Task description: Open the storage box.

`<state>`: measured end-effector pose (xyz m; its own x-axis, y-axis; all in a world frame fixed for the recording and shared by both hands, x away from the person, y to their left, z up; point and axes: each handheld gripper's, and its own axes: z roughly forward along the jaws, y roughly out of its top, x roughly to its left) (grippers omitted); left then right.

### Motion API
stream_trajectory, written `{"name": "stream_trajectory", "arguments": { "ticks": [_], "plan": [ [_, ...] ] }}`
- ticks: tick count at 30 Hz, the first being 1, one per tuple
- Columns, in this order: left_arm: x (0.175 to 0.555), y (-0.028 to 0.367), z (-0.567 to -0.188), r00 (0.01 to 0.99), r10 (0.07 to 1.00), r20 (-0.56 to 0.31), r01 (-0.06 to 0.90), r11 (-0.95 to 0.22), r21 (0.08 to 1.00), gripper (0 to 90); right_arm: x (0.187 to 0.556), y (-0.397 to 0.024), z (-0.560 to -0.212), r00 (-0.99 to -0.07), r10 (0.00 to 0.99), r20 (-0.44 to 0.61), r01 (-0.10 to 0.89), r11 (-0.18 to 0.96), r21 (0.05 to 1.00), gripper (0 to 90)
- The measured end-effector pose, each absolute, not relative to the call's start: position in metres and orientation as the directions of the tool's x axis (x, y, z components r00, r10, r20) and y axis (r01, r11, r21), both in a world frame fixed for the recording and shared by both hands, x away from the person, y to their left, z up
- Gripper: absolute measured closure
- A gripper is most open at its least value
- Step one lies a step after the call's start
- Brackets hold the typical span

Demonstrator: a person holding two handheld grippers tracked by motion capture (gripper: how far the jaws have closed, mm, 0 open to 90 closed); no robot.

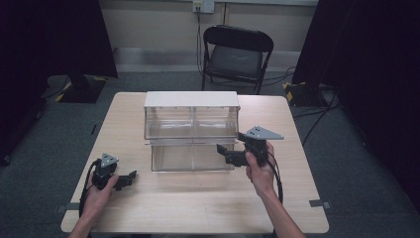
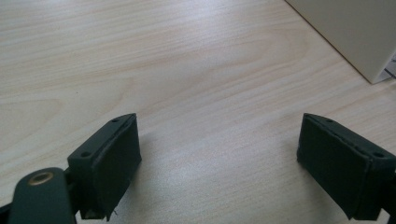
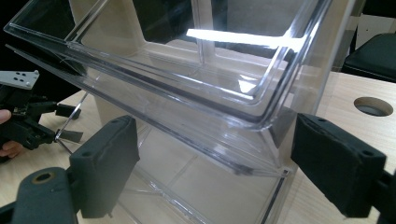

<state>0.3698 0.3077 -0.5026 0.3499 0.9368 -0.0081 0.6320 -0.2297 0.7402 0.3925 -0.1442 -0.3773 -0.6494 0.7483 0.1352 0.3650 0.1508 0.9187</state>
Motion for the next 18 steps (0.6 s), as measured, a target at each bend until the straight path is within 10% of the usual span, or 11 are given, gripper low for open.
{"name": "stream_trajectory", "arguments": {
  "ticks": [18],
  "plan": [
    [0.3699,0.3078,-0.5026,0.351,0.936,-0.008,0.632,-0.230,0.740,12.8,0.3933,-0.1454,-0.3780,-0.653,0.744,0.141,0.366,0.148,0.919,14.8]
  ]
}}
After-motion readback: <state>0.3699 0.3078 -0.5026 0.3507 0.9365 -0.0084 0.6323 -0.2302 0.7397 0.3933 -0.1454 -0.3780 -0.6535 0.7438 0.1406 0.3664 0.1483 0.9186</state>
